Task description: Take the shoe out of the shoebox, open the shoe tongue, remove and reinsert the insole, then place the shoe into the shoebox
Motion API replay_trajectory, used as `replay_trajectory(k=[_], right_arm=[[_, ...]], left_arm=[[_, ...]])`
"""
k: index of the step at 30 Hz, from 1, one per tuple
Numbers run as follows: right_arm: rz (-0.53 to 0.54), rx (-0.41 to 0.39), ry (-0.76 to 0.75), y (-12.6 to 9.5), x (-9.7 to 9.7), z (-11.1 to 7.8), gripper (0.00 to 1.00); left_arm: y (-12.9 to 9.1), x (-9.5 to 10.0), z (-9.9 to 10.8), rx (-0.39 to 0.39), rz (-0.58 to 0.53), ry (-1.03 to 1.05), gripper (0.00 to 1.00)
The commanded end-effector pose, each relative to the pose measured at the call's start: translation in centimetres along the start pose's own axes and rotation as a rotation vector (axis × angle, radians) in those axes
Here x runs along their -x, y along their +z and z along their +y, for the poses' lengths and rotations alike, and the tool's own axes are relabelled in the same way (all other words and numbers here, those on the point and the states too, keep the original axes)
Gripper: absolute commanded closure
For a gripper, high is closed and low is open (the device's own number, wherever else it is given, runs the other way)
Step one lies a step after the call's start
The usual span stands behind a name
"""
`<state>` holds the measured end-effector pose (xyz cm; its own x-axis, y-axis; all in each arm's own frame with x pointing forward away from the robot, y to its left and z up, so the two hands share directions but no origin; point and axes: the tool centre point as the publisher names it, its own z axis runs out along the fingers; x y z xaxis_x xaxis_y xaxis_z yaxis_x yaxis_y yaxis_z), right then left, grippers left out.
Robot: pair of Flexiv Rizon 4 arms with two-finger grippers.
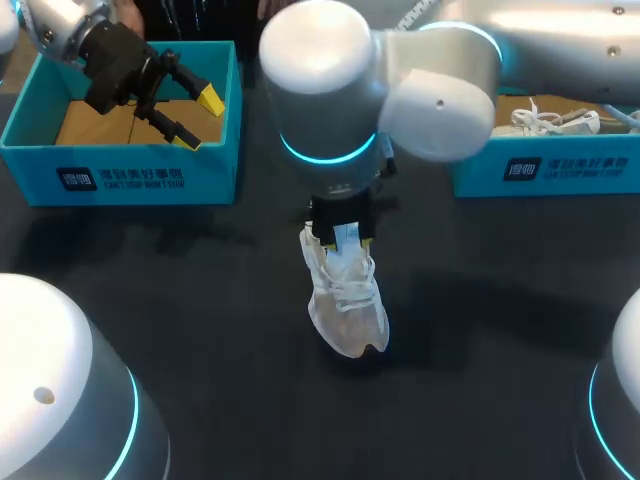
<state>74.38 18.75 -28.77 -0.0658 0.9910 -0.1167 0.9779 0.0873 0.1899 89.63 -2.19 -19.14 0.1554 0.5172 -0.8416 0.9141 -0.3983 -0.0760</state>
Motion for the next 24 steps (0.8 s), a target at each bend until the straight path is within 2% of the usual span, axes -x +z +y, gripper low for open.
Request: replay_trajectory(k=[1,13,24], right_arm=[[0.034,0.005,0.006,0.9,0.6,0.0,0.64],[0.065,-0.005,0.007,3.5,0.4,1.2,0.71],[0.055,-0.053,-0.020,5.1,-0.7,2.5,0.70]], left_arm=[[0.0,0.0,0.0,0.000,0.002,0.001,0.00],[0.0,0.0,0.0,0.000,0.002,0.001,0.00],[0.0,0.0,0.0,0.000,0.002,0.001,0.00]])
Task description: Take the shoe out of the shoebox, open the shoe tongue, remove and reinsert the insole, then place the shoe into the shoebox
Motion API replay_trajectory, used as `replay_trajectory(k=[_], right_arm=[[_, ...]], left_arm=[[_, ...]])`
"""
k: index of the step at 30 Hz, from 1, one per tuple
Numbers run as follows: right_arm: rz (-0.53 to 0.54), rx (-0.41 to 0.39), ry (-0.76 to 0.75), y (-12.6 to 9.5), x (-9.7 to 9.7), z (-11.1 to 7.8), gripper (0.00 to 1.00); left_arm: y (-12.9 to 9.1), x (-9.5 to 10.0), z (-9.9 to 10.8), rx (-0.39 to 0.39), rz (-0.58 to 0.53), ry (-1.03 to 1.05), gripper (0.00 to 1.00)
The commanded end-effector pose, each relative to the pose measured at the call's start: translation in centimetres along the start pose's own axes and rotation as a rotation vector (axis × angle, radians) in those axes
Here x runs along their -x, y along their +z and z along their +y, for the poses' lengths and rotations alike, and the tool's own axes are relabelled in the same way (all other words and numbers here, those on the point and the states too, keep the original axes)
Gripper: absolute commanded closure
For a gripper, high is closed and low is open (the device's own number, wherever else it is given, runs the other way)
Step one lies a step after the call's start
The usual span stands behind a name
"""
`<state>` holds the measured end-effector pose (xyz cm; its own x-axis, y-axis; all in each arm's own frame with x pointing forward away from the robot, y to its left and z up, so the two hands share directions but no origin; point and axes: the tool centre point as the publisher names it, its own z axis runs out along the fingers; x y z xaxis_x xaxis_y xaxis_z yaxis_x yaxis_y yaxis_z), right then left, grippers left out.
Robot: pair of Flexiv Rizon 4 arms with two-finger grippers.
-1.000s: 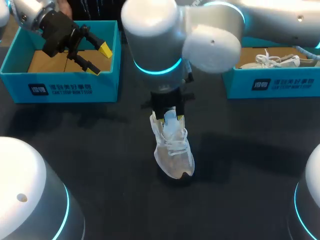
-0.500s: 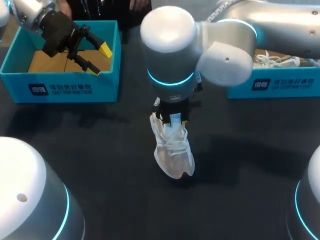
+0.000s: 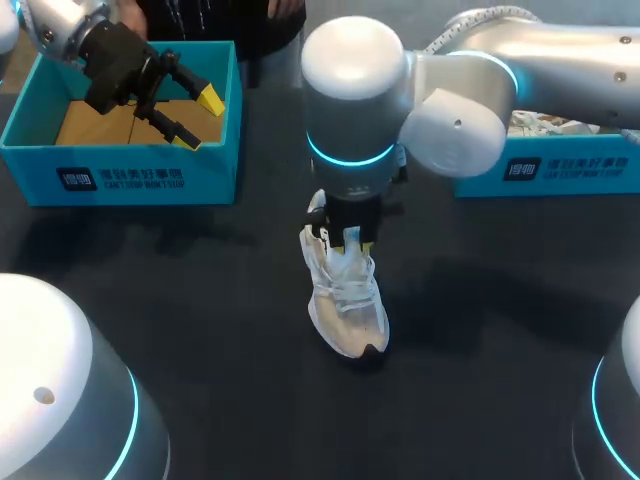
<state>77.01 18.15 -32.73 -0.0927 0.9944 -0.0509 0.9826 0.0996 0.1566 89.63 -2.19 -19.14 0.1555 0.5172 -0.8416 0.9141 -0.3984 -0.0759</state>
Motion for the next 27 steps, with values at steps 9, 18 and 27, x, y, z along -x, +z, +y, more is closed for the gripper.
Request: replay_trajectory(k=[9,18,27], right_arm=[[-0.045,-0.032,-0.007,-0.3,-1.1,0.6,0.69],[-0.060,-0.028,-0.003,-1.2,-1.0,-0.3,0.69],[-0.058,-0.074,-0.001,0.7,-1.3,-0.6,0.70]], left_arm=[[0.0,0.0,0.0,0.000,0.002,0.001,0.00],[0.0,0.0,0.0,0.000,0.002,0.001,0.00],[0.0,0.0,0.0,0.000,0.002,0.001,0.00]])
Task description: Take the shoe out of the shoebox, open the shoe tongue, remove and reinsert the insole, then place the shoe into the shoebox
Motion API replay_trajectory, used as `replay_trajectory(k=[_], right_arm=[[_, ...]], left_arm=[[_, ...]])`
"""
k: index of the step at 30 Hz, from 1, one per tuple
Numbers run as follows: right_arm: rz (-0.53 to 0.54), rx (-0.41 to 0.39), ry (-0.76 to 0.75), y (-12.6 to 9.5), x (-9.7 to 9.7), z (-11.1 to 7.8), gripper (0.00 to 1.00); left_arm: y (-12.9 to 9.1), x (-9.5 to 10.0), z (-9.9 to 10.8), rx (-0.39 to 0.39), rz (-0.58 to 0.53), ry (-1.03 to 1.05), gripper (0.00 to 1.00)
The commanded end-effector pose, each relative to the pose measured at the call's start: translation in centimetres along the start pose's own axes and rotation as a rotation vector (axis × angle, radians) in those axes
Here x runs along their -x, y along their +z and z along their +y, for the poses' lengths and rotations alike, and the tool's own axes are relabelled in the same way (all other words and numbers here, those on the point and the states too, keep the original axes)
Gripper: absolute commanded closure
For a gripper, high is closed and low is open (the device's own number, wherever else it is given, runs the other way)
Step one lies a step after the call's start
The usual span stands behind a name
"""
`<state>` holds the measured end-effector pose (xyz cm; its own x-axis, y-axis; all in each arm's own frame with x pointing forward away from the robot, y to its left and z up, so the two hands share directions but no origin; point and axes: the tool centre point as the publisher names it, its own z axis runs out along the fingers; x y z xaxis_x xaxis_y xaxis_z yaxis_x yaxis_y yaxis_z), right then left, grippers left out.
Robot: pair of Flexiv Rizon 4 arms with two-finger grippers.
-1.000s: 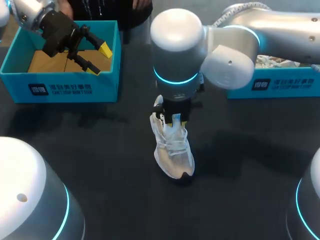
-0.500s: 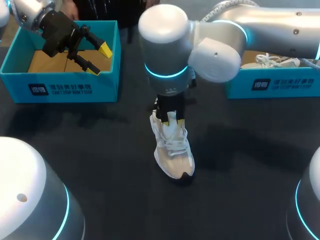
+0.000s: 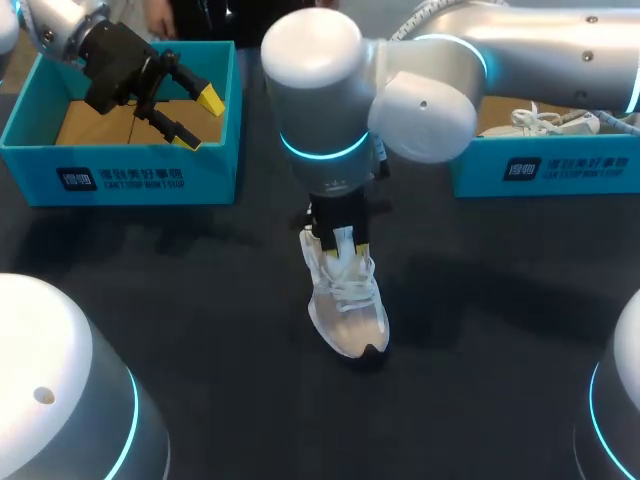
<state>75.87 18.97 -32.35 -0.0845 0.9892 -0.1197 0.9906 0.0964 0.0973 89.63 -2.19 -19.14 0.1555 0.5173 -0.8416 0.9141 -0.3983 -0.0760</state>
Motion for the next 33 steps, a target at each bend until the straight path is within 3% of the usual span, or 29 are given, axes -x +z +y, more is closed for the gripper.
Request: replay_trajectory(k=[1,11,19,28,33], right_arm=[[0.012,-0.016,-0.003,1.5,-0.6,0.6,0.70],[-0.011,-0.060,-0.011,2.1,-1.4,1.0,0.69],[-0.028,-0.038,-0.002,0.5,-0.7,-0.2,0.69],[-0.015,-0.074,0.011,2.8,-0.5,-0.2,0.69],[-0.008,-0.063,0.008,2.3,-0.2,0.1,0.70]], left_arm=[[0.0,0.0,0.0,0.000,0.002,0.001,0.00],[0.0,0.0,0.0,0.000,0.002,0.001,0.00],[0.0,0.0,0.0,0.000,0.002,0.001,0.00],[0.0,0.0,0.0,0.000,0.002,0.001,0.00],[0.0,0.0,0.0,0.000,0.002,0.001,0.00]])
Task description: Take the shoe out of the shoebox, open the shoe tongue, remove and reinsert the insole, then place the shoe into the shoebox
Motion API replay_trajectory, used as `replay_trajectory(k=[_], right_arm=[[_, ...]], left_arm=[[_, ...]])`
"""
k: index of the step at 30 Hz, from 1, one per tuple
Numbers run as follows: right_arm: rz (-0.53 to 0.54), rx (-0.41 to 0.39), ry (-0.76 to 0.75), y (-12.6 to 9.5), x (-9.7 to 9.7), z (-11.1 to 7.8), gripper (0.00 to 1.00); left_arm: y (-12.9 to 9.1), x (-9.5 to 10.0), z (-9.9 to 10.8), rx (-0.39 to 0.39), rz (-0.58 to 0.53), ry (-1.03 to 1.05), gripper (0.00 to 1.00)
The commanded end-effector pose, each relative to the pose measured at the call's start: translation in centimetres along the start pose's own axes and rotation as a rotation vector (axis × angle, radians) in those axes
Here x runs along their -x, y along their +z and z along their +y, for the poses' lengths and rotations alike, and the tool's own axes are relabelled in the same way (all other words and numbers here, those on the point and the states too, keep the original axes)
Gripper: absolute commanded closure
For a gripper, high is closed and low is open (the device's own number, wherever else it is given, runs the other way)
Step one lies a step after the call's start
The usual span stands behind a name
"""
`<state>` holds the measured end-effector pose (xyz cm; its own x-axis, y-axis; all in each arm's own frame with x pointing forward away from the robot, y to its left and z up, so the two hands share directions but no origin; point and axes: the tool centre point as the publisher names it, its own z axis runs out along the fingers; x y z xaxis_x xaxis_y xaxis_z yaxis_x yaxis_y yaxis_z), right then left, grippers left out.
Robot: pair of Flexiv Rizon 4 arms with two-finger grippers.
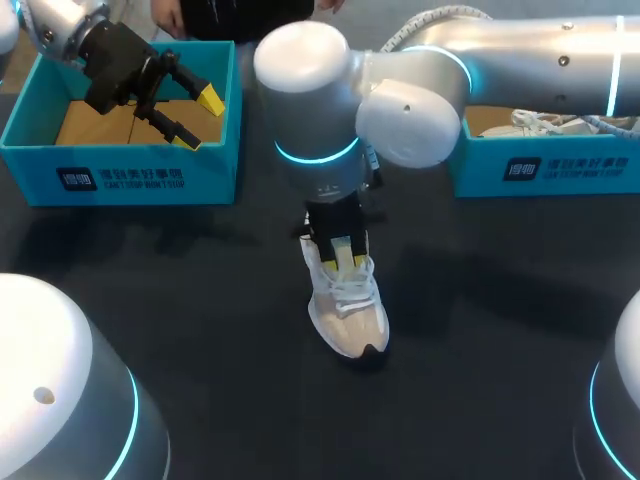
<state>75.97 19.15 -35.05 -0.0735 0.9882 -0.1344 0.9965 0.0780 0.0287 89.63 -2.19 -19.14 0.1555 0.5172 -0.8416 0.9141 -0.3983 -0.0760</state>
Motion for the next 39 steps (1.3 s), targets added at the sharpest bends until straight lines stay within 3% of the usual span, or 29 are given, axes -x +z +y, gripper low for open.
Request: replay_trajectory(k=[1,9,12,18,28,39], right_arm=[[0.005,0.018,-0.002,-0.8,0.5,0.3,0.69],[0.006,0.042,-0.001,-1.8,0.9,0.6,0.69],[0.020,0.065,-0.025,-1.9,1.5,2.2,0.79],[0.067,0.065,-0.032,-0.7,1.4,3.4,0.83],[0.100,0.039,-0.038,0.7,1.0,3.8,0.77],[0.070,0.097,-0.054,-2.5,1.2,3.8,0.69]], left_arm=[[0.0,0.0,0.0,0.000,0.002,0.001,0.00],[0.0,0.0,0.0,0.000,0.002,0.001,0.00],[0.0,0.0,0.0,0.000,0.002,0.001,0.00],[0.0,0.0,0.0,0.000,0.002,0.001,0.00],[0.0,0.0,0.0,0.000,0.002,0.001,0.00],[0.0,0.0,0.0,0.000,0.002,0.001,0.00]])
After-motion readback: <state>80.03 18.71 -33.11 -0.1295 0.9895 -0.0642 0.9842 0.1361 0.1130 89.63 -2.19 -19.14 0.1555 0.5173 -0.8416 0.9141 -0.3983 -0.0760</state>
